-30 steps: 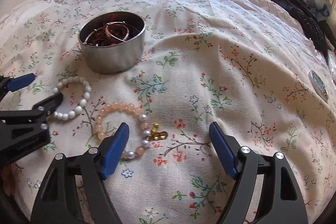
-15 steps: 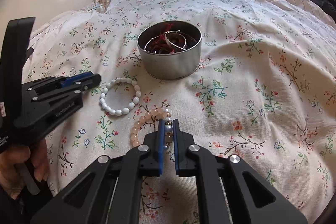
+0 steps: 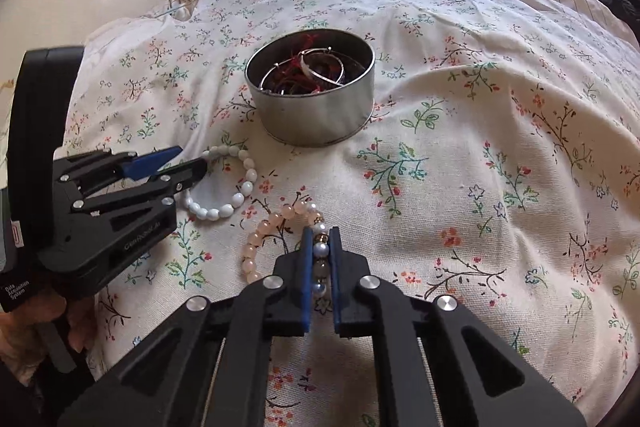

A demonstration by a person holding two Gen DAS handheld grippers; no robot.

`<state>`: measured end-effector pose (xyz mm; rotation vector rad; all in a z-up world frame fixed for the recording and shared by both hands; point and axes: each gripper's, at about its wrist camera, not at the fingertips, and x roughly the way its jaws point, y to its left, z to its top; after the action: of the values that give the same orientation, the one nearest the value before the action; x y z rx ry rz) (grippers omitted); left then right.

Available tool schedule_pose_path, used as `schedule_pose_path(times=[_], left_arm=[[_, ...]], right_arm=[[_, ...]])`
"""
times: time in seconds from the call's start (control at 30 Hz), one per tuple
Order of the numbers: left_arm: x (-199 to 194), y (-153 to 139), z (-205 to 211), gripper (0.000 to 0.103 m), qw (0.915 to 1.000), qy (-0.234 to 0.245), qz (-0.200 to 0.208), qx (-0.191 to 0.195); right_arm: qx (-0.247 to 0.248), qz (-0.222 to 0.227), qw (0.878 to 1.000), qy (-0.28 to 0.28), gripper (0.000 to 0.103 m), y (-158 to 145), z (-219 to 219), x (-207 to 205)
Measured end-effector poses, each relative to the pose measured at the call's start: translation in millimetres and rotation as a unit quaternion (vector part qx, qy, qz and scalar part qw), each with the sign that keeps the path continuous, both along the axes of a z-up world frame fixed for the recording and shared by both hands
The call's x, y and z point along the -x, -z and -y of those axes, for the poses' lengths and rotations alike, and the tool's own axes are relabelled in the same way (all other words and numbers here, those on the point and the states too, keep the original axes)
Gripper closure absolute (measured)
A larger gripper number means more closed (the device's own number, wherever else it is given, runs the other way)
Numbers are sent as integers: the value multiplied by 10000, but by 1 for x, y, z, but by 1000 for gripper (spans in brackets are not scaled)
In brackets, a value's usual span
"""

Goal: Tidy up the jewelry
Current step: 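Grasp the pink bead bracelet with the right tool while the left tool grasps the white bead bracelet, then lift both held bead bracelets over the silver tin with both tools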

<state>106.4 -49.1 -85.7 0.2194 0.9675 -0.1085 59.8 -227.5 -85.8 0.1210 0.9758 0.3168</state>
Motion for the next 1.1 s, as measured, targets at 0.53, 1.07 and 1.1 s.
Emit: schedule_pose_path(times=[0.53,1.07,1.1], left_arm=[[-4,9,15,78,9993,363,-91,-35],[3,8,0,87,9949,231,-500,839],[3,9,1,78,9953,231,-501,802]], right_arm=[[-40,-311,9993,219,76,11,8,-8],[-123,-358,9986,375,59,12,14,-8],[-34,-365,9987,349,59,13,11,-8]])
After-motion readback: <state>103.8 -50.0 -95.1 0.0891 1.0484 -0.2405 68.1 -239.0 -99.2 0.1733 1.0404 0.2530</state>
